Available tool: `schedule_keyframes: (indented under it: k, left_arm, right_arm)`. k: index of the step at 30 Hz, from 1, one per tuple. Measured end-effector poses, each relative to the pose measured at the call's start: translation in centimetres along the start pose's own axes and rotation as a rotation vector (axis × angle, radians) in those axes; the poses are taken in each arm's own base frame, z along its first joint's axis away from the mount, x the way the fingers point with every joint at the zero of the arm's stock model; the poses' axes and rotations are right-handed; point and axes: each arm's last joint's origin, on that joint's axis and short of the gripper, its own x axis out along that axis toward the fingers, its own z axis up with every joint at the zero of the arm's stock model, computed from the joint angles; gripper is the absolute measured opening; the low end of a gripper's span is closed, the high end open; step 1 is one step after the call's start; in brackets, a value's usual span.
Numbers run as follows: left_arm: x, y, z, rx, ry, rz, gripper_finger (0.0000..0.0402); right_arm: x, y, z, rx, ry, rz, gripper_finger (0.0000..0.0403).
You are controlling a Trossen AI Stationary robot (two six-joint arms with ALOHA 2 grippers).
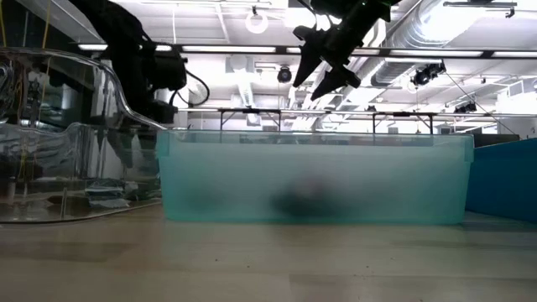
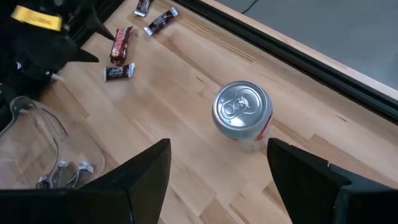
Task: Organize candy in baskets
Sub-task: Put the brown chocolate bar into the green bin
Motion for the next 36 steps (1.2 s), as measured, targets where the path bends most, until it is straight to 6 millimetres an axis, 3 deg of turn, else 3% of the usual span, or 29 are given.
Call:
schedule_keyframes:
  k: [6, 16, 23, 27, 33, 36]
  left_arm:
    - [1.7, 0.1, 0.2, 0.119, 0.100, -0.026, 0.0250]
    - [4.7, -0.1, 0.6, 0.168, 0.191, -0.114, 0.0250]
    - [5.4, -0.1, 1.2, 0.175, 0.190, -0.105, 0.0240]
    - [5.1, 0.1, 1.8, 0.156, 0.151, -0.054, 0.0181]
    - [5.1, 0.1, 1.2, 0.045, 0.174, -0.072, 0.0020]
    - [5.2, 0.2, 0.7, -0.009, 0.191, -0.093, 0.0018]
  right_arm:
    - [0.0, 0.6, -0.3, -0.020, 0.006, 0.012, 0.0261]
    - [-0.1, 2.0, -1.2, -0.102, 0.028, 0.041, 0.0261]
    - [-0.1, 1.9, -1.3, -0.102, 0.041, 0.033, 0.0261]
    - [-0.1, 1.9, -1.3, -0.102, 0.039, 0.029, 0.0261]
    - [-0.1, 1.8, -1.2, -0.103, 0.025, -0.003, 0.0261]
    - [-0.1, 1.8, -1.2, -0.103, 0.025, -0.004, 0.0261]
